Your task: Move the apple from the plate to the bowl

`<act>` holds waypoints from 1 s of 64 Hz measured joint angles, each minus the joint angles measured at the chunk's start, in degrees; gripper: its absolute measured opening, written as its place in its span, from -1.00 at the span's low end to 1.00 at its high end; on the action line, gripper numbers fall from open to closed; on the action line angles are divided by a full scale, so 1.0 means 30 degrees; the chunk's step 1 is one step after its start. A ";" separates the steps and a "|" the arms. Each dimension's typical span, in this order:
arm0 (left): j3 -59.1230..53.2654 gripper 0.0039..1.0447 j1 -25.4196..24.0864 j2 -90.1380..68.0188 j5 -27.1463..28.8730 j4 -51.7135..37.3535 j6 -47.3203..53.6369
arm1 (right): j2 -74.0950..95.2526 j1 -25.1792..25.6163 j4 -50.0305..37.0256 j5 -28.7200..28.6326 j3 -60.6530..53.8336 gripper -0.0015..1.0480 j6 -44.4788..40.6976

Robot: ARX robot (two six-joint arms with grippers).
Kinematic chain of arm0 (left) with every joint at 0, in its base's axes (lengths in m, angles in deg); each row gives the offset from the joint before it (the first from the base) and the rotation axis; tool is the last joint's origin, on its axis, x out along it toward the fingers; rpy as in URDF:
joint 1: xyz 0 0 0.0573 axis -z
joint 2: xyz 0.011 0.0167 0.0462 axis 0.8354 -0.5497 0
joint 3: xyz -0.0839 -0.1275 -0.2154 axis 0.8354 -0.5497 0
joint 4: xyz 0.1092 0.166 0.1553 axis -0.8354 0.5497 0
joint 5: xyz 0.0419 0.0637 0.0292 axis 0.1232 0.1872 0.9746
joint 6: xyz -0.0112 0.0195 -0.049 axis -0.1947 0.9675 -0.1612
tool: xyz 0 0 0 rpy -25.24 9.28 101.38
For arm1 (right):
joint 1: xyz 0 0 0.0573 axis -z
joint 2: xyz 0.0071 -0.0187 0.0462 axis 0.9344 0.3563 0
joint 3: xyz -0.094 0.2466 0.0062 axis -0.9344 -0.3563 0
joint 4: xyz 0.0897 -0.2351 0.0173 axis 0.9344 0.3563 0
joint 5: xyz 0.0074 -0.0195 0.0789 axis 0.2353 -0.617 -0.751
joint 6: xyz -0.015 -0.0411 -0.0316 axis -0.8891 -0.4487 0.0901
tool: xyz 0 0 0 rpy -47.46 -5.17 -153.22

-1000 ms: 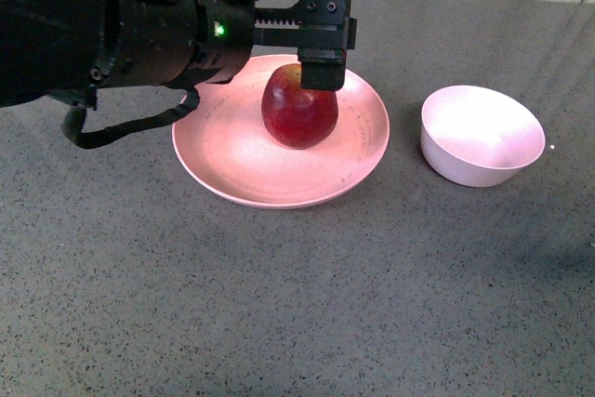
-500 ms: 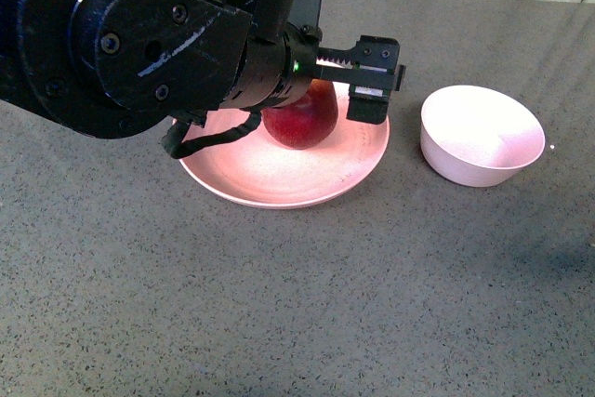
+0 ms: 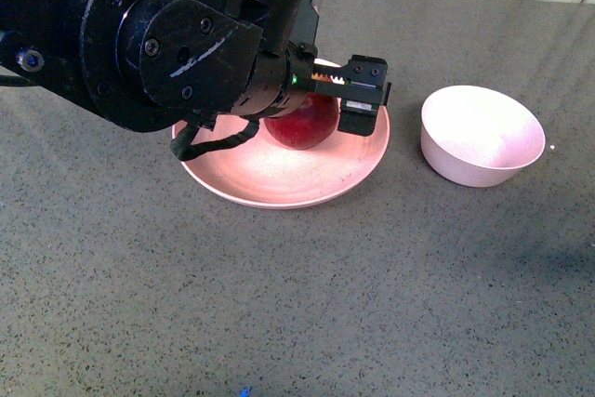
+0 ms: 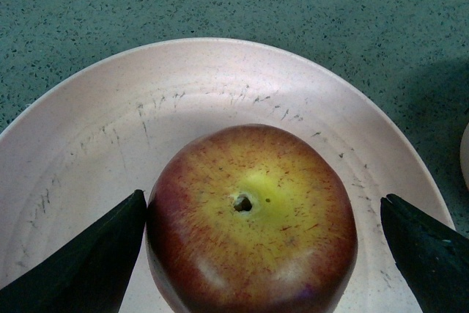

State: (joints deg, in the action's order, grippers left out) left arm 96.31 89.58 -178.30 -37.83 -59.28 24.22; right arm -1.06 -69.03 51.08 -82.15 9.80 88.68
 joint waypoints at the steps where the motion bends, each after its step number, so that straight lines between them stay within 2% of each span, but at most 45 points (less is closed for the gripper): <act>1: 0.0000 0.84 0.0000 -0.0015 0.0007 0.0007 0.0029 | 0.0000 0.0000 0.0000 0.0000 0.0000 0.83 0.0000; 5: 0.0000 0.77 0.0000 -0.0058 0.0051 0.0015 0.0226 | 0.0000 0.0000 0.0000 0.0000 0.0000 0.83 0.0000; 13: -0.0007 0.46 -0.0015 -0.0058 0.0036 -0.0015 0.0474 | 0.0000 0.0000 0.0000 0.0000 0.0000 0.83 0.0000; 19: -0.0153 0.38 0.0015 0.0087 -0.0189 -0.0248 0.0852 | 0.0000 0.0000 0.0000 0.0000 0.0000 0.83 0.0000; 37: -0.0226 0.35 0.0867 0.1494 -0.1129 -0.0583 0.1661 | 0.0000 0.0000 0.0000 0.0000 0.0000 0.83 0.0000; 64: 0.2783 0.35 0.3140 0.0772 -0.2878 -0.0459 0.2084 | 0.0000 0.0000 0.0000 0.0000 0.0000 0.83 0.0000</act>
State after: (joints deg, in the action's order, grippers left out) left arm 104.66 99.00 -175.98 -46.47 -60.66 30.47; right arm -1.06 -69.03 51.08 -82.15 9.80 88.68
